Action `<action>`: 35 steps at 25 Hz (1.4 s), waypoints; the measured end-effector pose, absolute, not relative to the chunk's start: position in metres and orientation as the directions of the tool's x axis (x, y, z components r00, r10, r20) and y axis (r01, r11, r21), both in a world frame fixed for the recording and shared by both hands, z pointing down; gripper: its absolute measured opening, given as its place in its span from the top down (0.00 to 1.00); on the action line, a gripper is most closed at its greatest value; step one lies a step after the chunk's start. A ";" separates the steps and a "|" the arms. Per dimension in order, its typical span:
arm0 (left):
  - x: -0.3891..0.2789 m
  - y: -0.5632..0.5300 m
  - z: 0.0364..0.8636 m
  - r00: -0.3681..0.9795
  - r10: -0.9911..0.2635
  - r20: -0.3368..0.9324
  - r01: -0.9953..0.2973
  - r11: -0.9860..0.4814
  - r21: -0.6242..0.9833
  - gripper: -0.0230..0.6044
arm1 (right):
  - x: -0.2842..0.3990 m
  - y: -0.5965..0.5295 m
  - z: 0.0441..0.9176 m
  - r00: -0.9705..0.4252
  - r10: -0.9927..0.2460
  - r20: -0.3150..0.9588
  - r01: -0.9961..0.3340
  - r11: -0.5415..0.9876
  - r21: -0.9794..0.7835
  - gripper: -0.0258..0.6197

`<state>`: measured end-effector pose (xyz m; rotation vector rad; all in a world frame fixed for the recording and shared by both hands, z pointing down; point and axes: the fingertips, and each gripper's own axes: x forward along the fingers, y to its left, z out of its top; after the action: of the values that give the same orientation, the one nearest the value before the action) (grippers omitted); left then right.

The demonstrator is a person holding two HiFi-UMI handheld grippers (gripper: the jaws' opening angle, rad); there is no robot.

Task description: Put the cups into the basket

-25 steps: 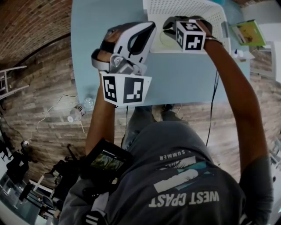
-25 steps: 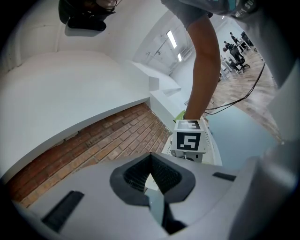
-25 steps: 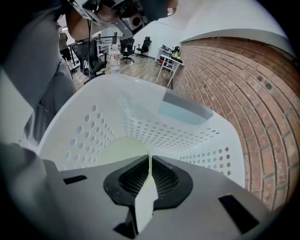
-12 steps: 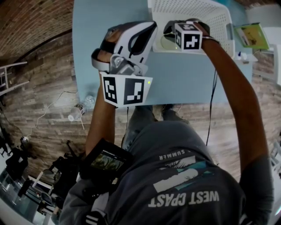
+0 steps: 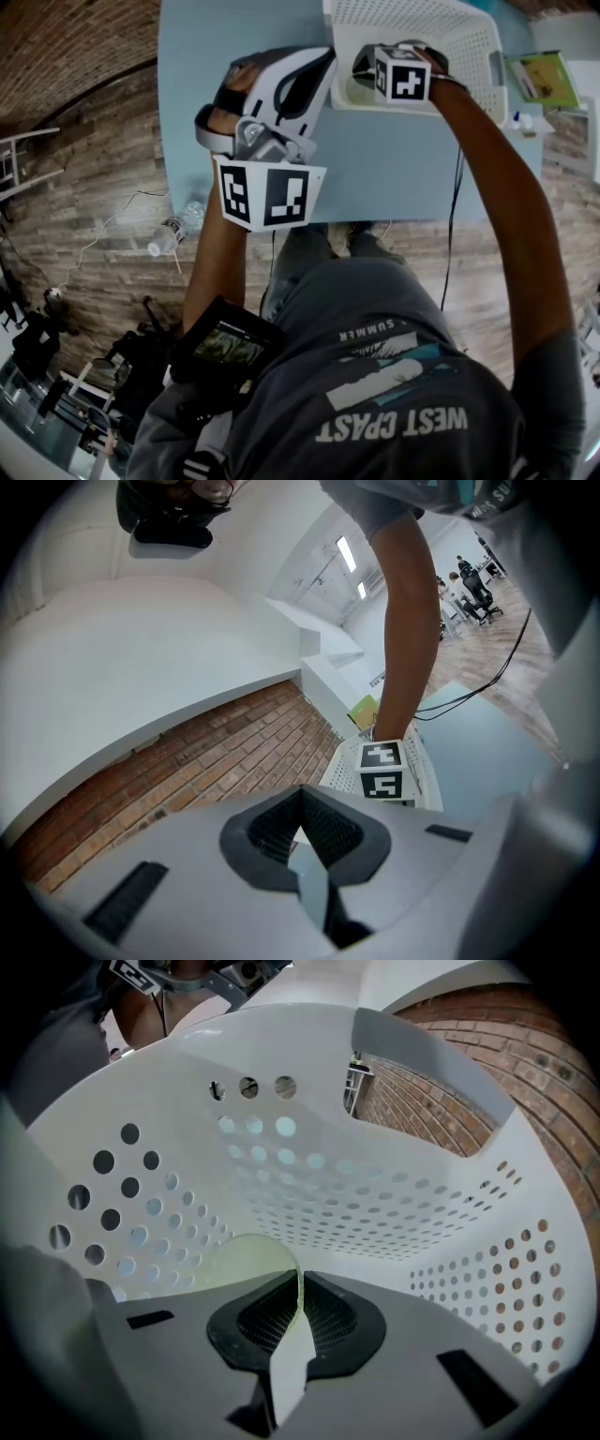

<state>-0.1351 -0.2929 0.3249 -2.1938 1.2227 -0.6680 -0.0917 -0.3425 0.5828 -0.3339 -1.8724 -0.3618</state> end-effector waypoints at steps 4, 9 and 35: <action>-0.139 -0.289 0.325 0.467 -0.869 0.162 -0.604 -0.448 -0.659 0.96 | -0.095 -0.344 0.585 -0.311 0.059 0.949 0.375 0.925 0.065 0.91; -0.143 -0.285 0.325 0.466 -0.870 0.161 -0.605 -0.446 -0.659 0.96 | -0.087 -0.352 0.590 -0.257 0.027 0.966 0.343 0.937 0.065 0.91; -0.094 -0.243 0.278 0.485 -0.870 0.086 -0.633 -0.417 -0.652 0.96 | -0.091 -0.300 0.316 -0.769 -0.437 0.467 -0.069 0.783 0.618 0.89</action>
<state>-0.0938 -0.2430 0.2784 -2.1837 1.2366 -0.5678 -0.0913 -0.2998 0.3157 0.3746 -2.3573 -0.7861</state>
